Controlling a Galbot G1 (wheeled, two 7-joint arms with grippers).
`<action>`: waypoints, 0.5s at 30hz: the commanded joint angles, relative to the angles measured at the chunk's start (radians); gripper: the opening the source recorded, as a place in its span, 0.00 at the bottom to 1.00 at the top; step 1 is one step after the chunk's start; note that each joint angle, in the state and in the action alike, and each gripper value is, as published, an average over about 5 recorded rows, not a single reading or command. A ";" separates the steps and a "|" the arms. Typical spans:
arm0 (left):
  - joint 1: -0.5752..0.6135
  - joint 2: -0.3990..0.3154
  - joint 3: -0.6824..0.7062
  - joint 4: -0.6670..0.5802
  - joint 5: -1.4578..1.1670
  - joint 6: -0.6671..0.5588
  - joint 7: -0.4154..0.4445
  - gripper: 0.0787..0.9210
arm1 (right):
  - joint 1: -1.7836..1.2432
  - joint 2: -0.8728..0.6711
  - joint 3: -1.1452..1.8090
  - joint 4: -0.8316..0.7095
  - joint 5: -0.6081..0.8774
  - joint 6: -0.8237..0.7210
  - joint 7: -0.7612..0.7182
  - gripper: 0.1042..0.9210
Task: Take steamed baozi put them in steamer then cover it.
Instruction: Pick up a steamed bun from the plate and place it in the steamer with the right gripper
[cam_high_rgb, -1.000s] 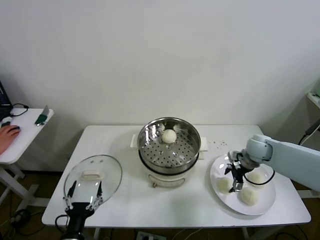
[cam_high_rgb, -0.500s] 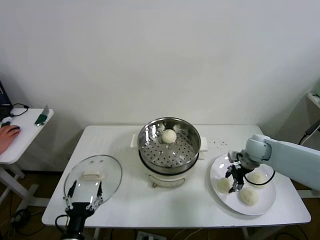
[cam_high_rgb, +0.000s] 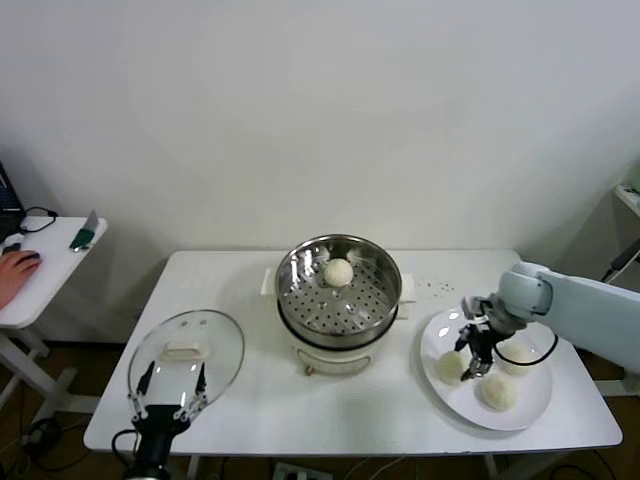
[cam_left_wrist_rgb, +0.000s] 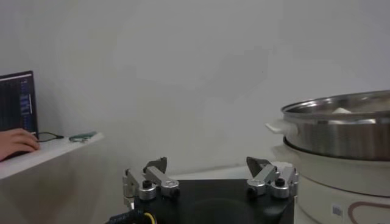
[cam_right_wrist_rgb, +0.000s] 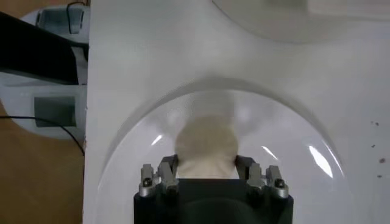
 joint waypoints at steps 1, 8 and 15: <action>0.003 0.001 0.003 -0.002 0.000 -0.003 0.001 0.88 | 0.305 0.013 -0.191 0.008 0.138 0.019 -0.007 0.65; -0.004 0.003 0.013 -0.012 0.009 0.001 0.003 0.88 | 0.681 0.164 -0.428 -0.004 0.323 0.078 -0.047 0.65; -0.008 0.010 0.014 -0.023 0.007 0.004 0.003 0.88 | 0.730 0.287 -0.371 0.006 0.463 0.036 -0.053 0.65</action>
